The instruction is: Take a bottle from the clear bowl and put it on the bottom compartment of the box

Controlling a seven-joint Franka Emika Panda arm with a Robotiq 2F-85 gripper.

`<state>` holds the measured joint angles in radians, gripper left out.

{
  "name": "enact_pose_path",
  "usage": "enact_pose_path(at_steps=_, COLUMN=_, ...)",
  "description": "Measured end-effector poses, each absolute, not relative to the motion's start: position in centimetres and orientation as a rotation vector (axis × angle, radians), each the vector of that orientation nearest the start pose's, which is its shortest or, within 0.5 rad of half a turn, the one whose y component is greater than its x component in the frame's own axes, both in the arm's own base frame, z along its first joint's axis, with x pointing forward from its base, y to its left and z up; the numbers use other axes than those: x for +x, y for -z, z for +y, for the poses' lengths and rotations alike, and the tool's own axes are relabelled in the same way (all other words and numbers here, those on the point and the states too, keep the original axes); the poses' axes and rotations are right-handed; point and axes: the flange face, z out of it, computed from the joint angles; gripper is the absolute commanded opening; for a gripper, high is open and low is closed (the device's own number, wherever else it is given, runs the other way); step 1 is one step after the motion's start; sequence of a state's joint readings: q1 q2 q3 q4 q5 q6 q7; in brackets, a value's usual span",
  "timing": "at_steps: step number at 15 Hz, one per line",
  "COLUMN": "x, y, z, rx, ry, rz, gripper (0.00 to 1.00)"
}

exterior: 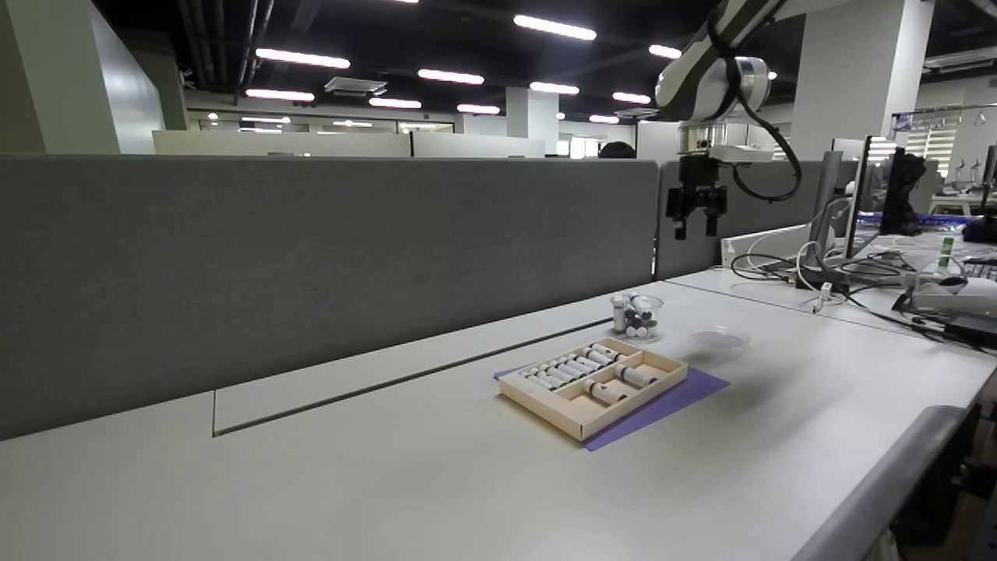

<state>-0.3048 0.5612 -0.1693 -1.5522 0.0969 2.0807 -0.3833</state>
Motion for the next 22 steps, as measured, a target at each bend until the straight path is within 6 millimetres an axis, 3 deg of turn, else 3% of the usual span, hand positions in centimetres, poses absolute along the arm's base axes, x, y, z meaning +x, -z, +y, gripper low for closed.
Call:
enact_pose_path(at_steps=4, x=65.1, y=-31.8, z=-31.7, rx=-3.121, ry=-0.089, rz=0.201, gripper=1.0)
enact_pose_path(at_steps=15, x=71.4, y=-25.7, z=-32.6, rx=-3.045, ry=-0.027, rz=0.047, gripper=1.0)
enact_pose_path(at_steps=18, x=72.6, y=-24.4, z=-32.3, rx=-3.028, ry=0.002, rz=0.038, gripper=1.0)
enact_pose_path(at_steps=22, x=72.7, y=-23.5, z=-32.1, rx=-3.026, ry=-0.007, rz=0.032, gripper=1.0)
